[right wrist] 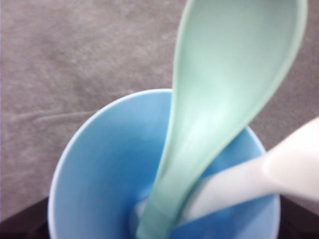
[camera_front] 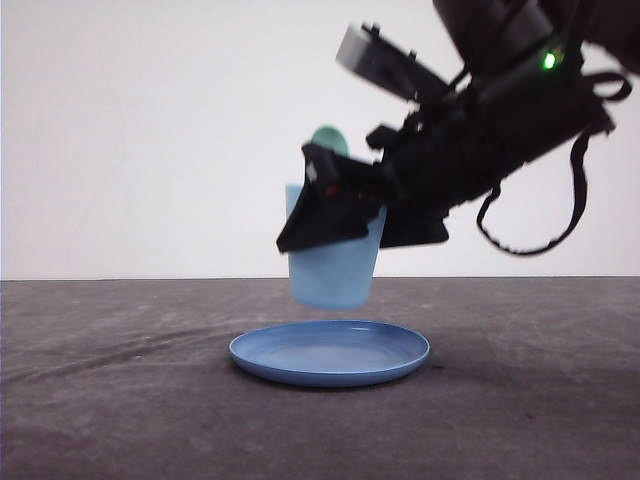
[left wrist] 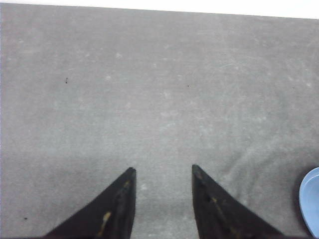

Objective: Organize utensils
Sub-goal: 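Lift the blue cup with the right gripper and lower it onto the plate, then open the right gripper and withdraw it from the cup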

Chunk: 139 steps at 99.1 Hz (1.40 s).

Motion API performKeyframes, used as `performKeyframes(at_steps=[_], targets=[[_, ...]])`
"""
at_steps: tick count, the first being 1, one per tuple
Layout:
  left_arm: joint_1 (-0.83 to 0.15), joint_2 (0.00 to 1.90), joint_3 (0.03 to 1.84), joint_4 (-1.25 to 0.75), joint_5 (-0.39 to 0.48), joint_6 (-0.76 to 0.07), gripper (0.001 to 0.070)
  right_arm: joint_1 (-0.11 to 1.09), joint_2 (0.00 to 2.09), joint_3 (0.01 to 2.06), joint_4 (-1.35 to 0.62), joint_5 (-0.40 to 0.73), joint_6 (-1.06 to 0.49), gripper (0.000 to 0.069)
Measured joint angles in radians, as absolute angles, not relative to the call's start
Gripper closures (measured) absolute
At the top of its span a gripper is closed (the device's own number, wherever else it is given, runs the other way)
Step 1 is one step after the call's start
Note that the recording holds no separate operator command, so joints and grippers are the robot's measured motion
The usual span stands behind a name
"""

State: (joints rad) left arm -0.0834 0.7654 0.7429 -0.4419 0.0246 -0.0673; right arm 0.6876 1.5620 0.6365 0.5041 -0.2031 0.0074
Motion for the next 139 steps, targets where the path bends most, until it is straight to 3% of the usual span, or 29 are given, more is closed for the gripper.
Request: performKeyframes(at_steps=[57, 84, 107, 139], targets=[[-0.083, 0.765, 0.743, -0.442, 0.025, -0.067, 0.0515, 0.688, 1.683, 0.636, 0.567, -0.165, 0.006, 0.0209], [-0.083, 0.765, 0.743, -0.442, 0.025, -0.067, 0.0515, 0.687, 1.679, 0.636, 0.55, -0.189, 0.007, 0.0034], [-0.083, 0.765, 0.743, -0.442, 0.025, -0.067, 0.0515, 0.657, 1.537, 0.636, 0.366, -0.184, 0.027, 0.0012], [-0.083, 0.765, 0.743, -0.442, 0.025, -0.067, 0.0515, 0.509, 1.205, 0.645, -0.167, -0.184, 0.03, 0.0012]])
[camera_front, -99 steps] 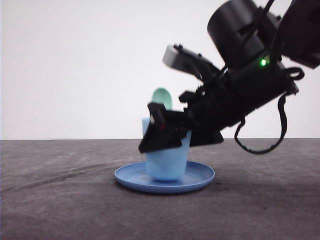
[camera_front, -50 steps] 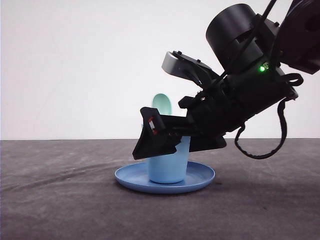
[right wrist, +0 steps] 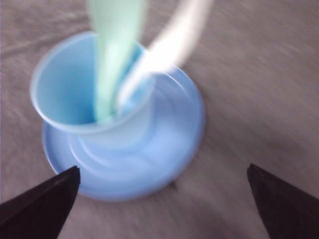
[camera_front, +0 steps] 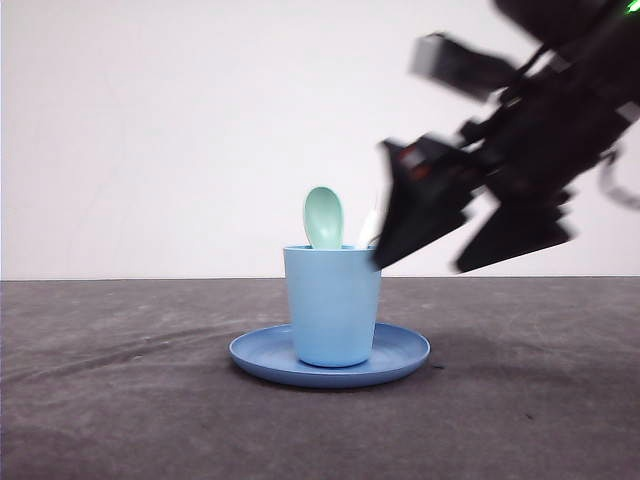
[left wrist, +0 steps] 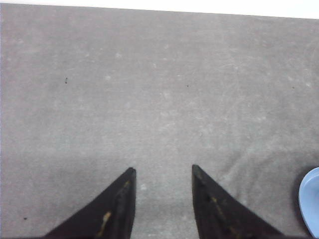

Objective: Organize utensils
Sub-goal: 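Open the right gripper and withdraw it from the cup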

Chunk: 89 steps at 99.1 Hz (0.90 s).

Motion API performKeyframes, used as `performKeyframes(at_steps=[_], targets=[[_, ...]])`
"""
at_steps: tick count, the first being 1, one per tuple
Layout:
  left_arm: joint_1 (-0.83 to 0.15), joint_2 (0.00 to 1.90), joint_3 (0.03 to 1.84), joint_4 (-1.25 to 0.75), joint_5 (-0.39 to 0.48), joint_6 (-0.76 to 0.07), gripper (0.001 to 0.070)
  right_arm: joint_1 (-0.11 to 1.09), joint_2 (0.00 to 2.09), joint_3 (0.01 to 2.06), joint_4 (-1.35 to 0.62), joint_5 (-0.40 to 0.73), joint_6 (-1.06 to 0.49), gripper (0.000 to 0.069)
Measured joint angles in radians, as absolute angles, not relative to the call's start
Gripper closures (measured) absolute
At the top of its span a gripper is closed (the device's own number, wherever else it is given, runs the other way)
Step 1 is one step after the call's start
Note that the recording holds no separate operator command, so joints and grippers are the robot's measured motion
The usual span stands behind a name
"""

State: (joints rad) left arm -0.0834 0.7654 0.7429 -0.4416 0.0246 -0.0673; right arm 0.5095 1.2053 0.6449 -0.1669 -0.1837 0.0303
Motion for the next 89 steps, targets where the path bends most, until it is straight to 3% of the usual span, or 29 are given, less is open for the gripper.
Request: performKeyframes(at_steps=[44, 89], targets=[[-0.083, 0.765, 0.743, -0.442, 0.025, -0.067, 0.0515, 0.199, 0.921, 0.776, -0.546, -0.076, 0.067, 0.0012], [-0.083, 0.765, 0.743, -0.442, 0.025, -0.067, 0.0516, 0.163, 0.912, 0.782, -0.619, -0.078, 0.105, 0.0028]])
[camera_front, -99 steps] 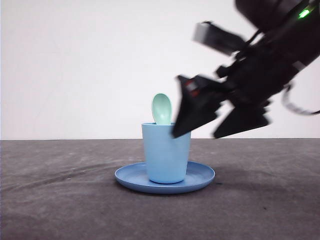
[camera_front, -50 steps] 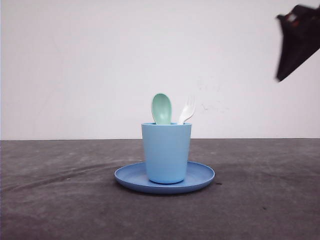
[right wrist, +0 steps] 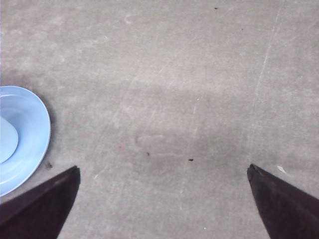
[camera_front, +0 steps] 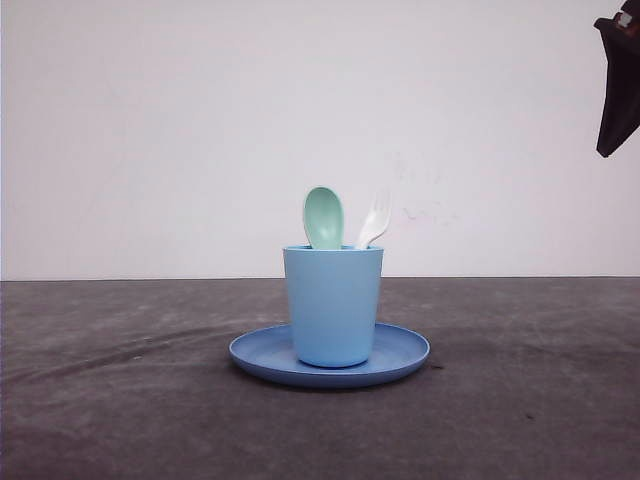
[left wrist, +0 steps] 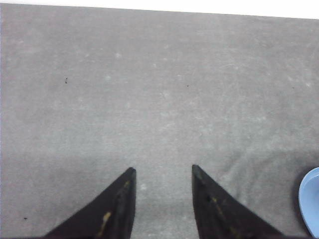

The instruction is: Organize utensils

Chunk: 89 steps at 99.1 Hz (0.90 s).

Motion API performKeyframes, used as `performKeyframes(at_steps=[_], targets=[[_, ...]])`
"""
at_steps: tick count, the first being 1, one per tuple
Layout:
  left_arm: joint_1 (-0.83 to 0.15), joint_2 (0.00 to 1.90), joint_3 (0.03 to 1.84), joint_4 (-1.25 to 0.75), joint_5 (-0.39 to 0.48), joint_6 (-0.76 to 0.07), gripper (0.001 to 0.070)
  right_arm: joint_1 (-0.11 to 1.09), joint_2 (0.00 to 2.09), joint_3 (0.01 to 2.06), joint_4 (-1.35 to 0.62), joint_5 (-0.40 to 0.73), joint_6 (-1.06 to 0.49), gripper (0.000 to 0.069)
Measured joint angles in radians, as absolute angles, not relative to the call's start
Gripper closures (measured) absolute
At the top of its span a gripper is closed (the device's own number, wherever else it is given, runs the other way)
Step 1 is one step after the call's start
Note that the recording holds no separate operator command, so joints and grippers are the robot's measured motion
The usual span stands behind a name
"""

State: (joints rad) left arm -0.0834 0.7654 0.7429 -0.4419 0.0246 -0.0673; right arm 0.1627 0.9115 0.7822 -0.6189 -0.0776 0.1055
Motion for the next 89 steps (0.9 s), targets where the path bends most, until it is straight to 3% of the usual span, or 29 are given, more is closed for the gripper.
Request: performKeyframes(at_steps=[5, 18, 26, 41, 89], targets=[[-0.083, 0.765, 0.743, -0.442, 0.025, -0.067, 0.0535, 0.163, 0.912, 0.782, -0.622, -0.078, 0.109, 0.0121], [-0.083, 0.765, 0.743, -0.442, 0.025, -0.068, 0.0673, 0.163, 0.912, 0.782, -0.628, -0.078, 0.109, 0.0508], [-0.083, 0.765, 0.743, -0.446, 0.025, -0.068, 0.0692, 0.163, 0.912, 0.782, -0.629, -0.077, 0.109, 0.0631], [-0.083, 0.765, 0.743, -0.46, 0.025, -0.068, 0.0695, 0.163, 0.912, 0.782, -0.637, -0.077, 0.109, 0.0673], [-0.083, 0.765, 0.743, -0.459, 0.022, -0.067, 0.0696, 0.163, 0.912, 0.782, -0.612, -0.078, 0.109, 0.0677]])
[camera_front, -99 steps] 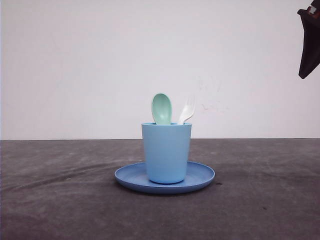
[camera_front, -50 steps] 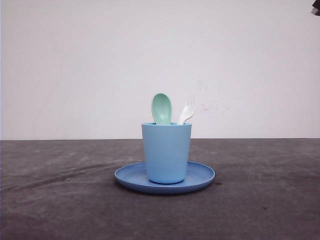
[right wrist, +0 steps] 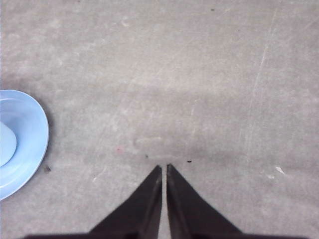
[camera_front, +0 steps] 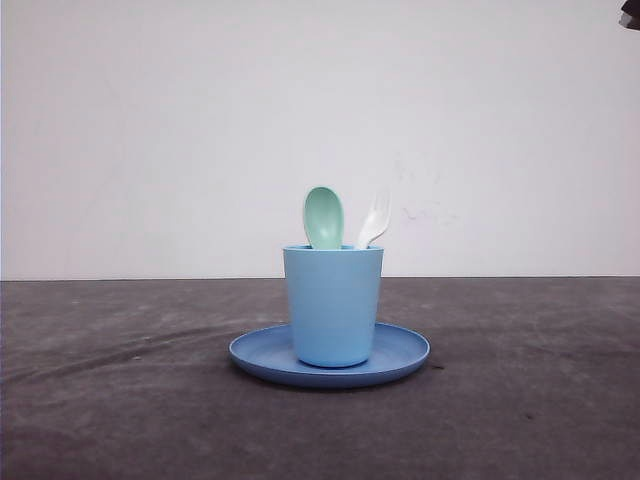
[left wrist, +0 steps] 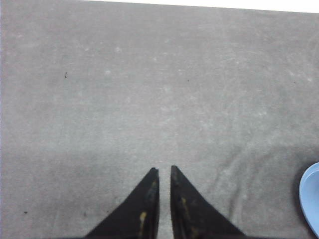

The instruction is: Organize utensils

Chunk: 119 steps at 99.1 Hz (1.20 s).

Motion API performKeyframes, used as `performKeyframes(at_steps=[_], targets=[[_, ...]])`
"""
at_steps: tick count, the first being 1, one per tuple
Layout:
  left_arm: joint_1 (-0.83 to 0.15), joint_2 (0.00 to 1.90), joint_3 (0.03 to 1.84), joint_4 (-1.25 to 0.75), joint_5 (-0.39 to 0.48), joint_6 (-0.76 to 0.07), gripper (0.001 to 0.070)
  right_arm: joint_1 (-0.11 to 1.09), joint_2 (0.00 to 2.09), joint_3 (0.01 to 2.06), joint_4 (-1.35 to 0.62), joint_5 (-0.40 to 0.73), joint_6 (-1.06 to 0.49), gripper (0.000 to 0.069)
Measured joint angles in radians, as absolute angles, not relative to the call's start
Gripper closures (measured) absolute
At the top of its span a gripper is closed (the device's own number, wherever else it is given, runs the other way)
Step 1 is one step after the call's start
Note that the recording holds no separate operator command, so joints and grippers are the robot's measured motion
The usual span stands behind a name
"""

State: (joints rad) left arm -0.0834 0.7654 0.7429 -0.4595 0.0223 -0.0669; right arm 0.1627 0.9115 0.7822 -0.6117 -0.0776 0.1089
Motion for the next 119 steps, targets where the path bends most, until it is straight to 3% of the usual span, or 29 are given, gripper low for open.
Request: performKeyframes(at_steps=[19, 40, 53, 78, 119], targets=[[-0.083, 0.765, 0.743, -0.553, -0.081, -0.052, 0.0696, 0.163, 0.912, 0.782, -0.611, -0.078, 0.109, 0.0677], [-0.068, 0.765, 0.722, -0.578, -0.08, -0.052, 0.0696, 0.163, 0.912, 0.782, -0.609, -0.078, 0.109, 0.0677], [-0.07, 0.744, 0.68, -0.488, -0.069, -0.052, 0.0696, 0.163, 0.912, 0.782, -0.609, -0.078, 0.109, 0.0677], [-0.07, 0.435, 0.354, -0.191, -0.064, -0.075, 0.0696, 0.163, 0.912, 0.782, -0.606, -0.078, 0.109, 0.0677], [-0.037, 0.003, 0.052, -0.195, -0.077, -0.083, 0.0696, 0.163, 0.912, 0.782, -0.505, -0.078, 0.109, 0.0677]])
